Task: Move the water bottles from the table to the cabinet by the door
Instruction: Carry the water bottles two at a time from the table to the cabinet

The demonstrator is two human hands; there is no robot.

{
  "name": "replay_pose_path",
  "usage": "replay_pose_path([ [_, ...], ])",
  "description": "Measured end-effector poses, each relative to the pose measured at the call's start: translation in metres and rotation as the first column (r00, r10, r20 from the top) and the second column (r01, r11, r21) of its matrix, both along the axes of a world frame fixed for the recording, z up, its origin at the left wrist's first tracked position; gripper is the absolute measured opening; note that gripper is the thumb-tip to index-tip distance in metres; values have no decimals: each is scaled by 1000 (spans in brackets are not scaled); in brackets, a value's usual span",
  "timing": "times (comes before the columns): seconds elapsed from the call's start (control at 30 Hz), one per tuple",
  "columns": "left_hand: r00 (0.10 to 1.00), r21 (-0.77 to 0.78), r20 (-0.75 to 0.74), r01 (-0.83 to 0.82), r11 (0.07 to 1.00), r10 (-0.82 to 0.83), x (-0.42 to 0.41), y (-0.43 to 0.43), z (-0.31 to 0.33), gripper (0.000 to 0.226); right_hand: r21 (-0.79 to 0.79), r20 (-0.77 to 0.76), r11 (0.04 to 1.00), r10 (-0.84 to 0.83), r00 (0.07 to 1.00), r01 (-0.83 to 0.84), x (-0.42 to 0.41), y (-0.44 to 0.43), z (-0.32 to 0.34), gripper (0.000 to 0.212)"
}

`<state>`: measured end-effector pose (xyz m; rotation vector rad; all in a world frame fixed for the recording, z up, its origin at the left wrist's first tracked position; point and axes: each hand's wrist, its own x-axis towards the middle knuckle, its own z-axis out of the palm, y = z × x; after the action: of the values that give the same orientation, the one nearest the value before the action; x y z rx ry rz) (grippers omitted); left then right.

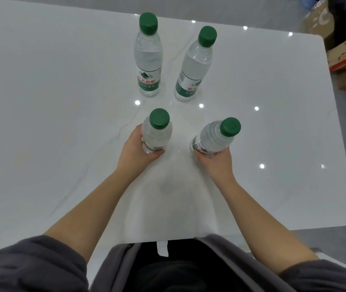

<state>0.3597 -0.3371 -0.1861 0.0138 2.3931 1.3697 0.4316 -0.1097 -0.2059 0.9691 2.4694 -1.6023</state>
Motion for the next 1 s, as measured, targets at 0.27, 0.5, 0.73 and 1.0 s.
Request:
replay_pose_path([
  [0.27, 999, -12, 21, 29, 999, -29, -4, 6, -5, 63, 59, -37, 990, -130, 991, 132, -1, -22, -1, 69],
  [0.5, 992, 7, 35, 123, 992, -123, 23, -6, 7, 57, 34, -20, 965, -260, 965, 261, 55, -46, 12, 54],
  [0.73, 922, 26, 73, 378, 925, -379, 76, -1, 13, 49, 23, -24, 876, -481, 876, 482, 155, -69, 16, 63],
  [1.0, 735, 60, 85, 670, 740, -672, 156, 39, 26, 30, -13, -64, 682, -730, 680, 731, 253, -90, 35, 40],
])
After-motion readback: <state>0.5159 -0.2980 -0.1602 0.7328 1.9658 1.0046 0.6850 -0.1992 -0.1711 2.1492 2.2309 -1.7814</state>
